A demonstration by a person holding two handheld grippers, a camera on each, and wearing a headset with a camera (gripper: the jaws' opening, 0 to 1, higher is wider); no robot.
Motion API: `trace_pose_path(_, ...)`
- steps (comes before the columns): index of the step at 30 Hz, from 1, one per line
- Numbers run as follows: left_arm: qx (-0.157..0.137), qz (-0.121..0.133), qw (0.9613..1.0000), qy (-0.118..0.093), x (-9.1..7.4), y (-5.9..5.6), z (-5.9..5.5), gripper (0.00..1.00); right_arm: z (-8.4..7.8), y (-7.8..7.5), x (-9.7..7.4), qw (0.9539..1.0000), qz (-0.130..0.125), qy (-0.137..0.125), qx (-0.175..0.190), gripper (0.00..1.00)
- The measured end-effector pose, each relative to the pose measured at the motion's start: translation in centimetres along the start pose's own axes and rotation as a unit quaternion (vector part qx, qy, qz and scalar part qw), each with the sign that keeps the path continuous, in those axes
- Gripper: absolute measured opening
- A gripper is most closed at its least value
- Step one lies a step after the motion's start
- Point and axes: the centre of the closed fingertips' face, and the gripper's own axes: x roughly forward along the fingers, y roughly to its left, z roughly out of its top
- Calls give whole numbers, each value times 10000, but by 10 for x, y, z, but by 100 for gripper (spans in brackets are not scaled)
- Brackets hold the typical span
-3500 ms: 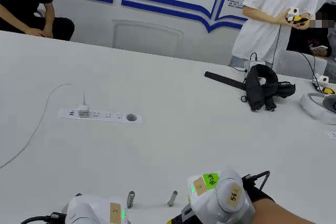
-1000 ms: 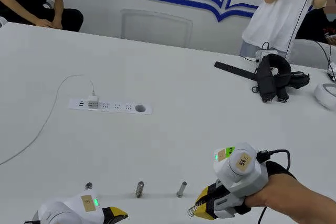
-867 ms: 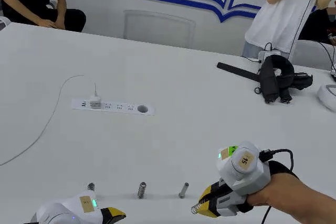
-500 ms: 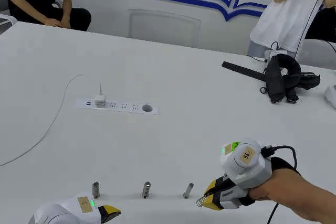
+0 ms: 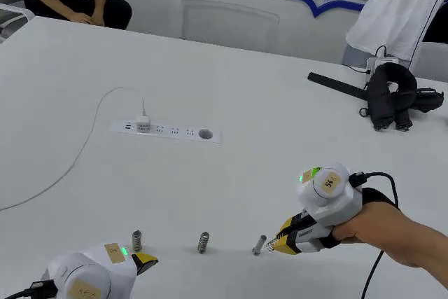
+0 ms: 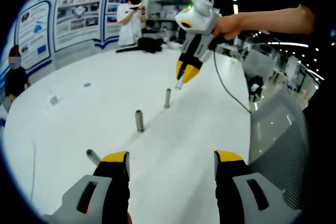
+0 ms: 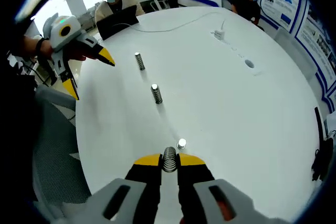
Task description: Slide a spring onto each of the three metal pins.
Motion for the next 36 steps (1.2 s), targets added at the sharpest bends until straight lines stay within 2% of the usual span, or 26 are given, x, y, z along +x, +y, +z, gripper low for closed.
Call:
trace_pose_path(13, -74, 14, 9999, 86, 1, 1, -3, 71, 6, -17, 3, 9999, -17, 55, -92, 12)
trace_pose_path(36, -244, 41, 9997, 91, -4, 3, -11, 71, 10, -15, 20, 9992, 133, 258, -270, 12)
